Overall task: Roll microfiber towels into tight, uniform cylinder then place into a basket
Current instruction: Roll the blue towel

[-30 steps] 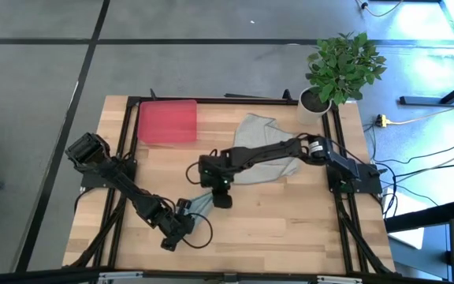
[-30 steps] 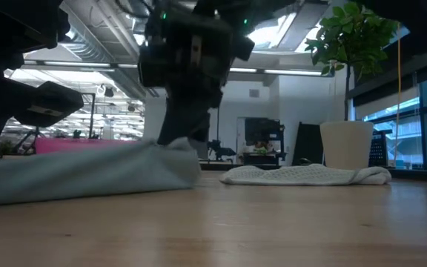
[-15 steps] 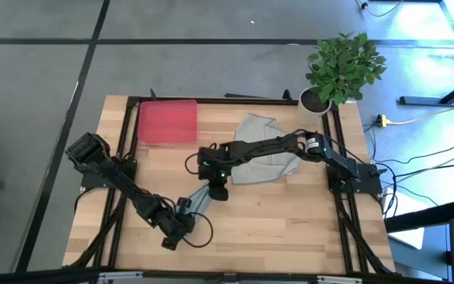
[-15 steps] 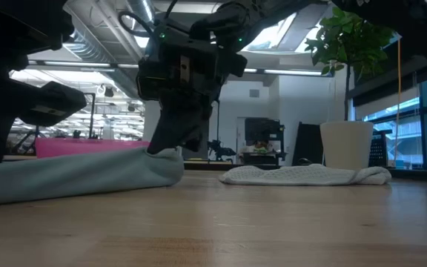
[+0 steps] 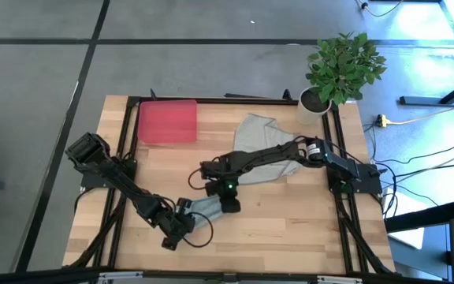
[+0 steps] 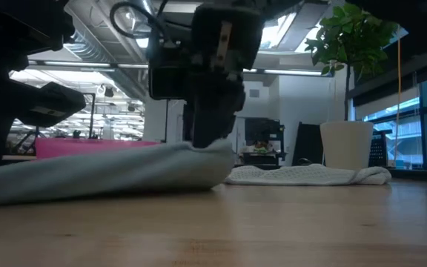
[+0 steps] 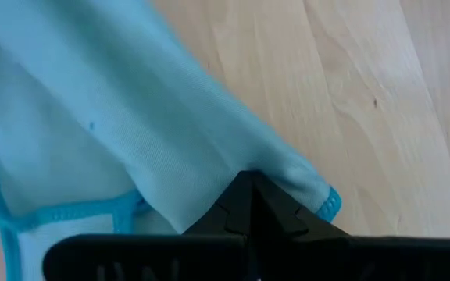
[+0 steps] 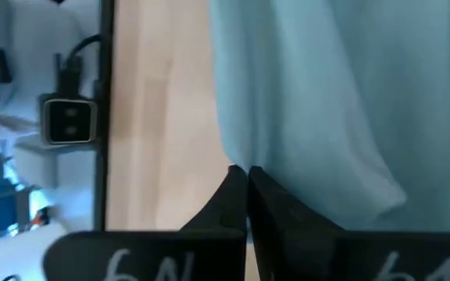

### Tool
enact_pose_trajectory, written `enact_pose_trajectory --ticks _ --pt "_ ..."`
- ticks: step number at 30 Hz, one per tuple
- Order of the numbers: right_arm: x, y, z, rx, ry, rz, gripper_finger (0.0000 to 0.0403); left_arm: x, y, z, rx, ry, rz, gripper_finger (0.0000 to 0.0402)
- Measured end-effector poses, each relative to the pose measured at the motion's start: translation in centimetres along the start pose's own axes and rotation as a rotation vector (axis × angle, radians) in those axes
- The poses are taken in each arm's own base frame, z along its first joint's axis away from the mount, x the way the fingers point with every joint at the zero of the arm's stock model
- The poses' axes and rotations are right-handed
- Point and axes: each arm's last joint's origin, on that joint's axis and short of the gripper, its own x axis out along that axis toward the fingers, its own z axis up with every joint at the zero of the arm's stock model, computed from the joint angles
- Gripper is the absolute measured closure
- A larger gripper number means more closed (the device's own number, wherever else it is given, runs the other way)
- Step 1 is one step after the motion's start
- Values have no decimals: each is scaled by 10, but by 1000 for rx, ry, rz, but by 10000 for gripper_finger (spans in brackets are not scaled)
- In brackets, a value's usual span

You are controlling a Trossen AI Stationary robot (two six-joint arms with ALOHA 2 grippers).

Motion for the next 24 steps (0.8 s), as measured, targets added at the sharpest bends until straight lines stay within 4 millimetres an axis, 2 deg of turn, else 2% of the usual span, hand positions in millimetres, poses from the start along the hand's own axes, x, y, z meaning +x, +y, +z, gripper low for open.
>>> enact_pose_trajectory --ticks 3,7,11,17,24 --pt "-1 0 5 3 -40 31 400 0 -1 0 21 4 -14 401" --pt "-12 -3 15 -24 -114 107 400 0 -1 0 26 7 -20 401" --pt "-25 -14 20 37 -167 145 400 0 -2 -1 27 9 -25 401" --pt "-38 -33 23 130 -218 96 400 0 -2 -1 45 8 -25 401" --pt "-31 -61 22 212 -226 104 400 0 -2 -1 50 7 -24 401"
